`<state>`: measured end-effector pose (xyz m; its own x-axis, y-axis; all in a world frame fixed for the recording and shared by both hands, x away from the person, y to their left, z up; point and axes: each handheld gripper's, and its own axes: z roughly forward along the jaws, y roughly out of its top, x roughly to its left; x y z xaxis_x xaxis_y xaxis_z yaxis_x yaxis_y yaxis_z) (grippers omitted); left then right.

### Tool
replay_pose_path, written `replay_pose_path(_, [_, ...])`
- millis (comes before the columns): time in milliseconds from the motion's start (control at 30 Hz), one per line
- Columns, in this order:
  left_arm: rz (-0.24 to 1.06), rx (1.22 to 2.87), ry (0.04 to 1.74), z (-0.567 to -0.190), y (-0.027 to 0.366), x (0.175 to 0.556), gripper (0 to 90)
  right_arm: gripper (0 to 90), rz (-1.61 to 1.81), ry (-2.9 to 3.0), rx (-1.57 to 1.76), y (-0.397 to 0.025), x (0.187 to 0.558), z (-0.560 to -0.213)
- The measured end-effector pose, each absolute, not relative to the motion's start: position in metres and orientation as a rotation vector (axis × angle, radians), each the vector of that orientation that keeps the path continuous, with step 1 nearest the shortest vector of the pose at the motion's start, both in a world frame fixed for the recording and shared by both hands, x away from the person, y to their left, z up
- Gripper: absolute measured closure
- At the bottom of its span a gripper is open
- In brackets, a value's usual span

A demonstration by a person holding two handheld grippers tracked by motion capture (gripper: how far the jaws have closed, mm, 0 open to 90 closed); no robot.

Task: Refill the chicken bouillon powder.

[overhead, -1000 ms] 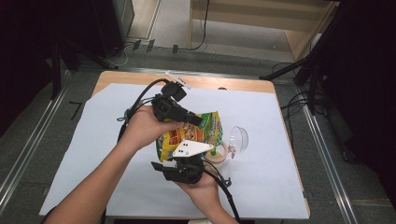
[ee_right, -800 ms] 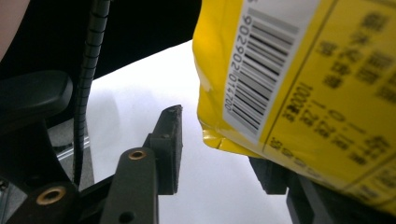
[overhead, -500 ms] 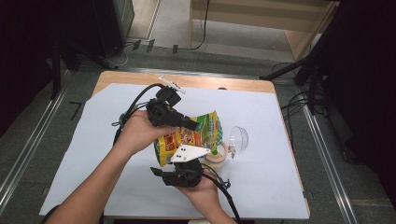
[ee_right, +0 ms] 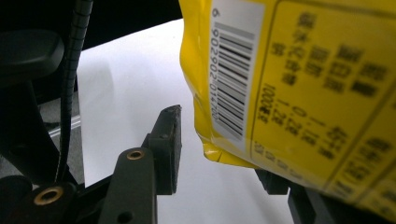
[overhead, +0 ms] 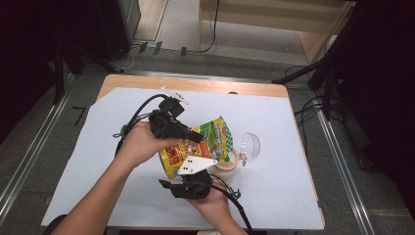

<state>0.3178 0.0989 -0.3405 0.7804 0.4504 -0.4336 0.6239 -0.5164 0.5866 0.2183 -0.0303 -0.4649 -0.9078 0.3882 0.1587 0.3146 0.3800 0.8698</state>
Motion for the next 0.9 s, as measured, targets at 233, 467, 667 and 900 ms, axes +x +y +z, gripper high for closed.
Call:
replay_pose_path(233, [-0.313, 2.224, 0.778, -0.347, 0.095, 0.319, 82.5, 58.3, 1.541, 2.558, 0.606, -0.028, 0.216, -0.469])
replay_pose_path(467, [-0.325, 2.235, 0.771, -0.354, 0.094, 0.317, 84.3, 58.9, 1.498, 2.589, 0.572, -0.024, 0.211, -0.478])
replay_pose_path(667, [-0.316, 2.247, 0.751, -0.353, 0.101, 0.314, 88.5, 56.6, 1.484, 2.608, 0.566, -0.024, 0.212, -0.480])
replay_pose_path(900, [-0.307, 2.265, 0.732, -0.353, 0.108, 0.313, 89.5, 52.8, 1.481, 2.603, 0.577, -0.023, 0.212, -0.483])
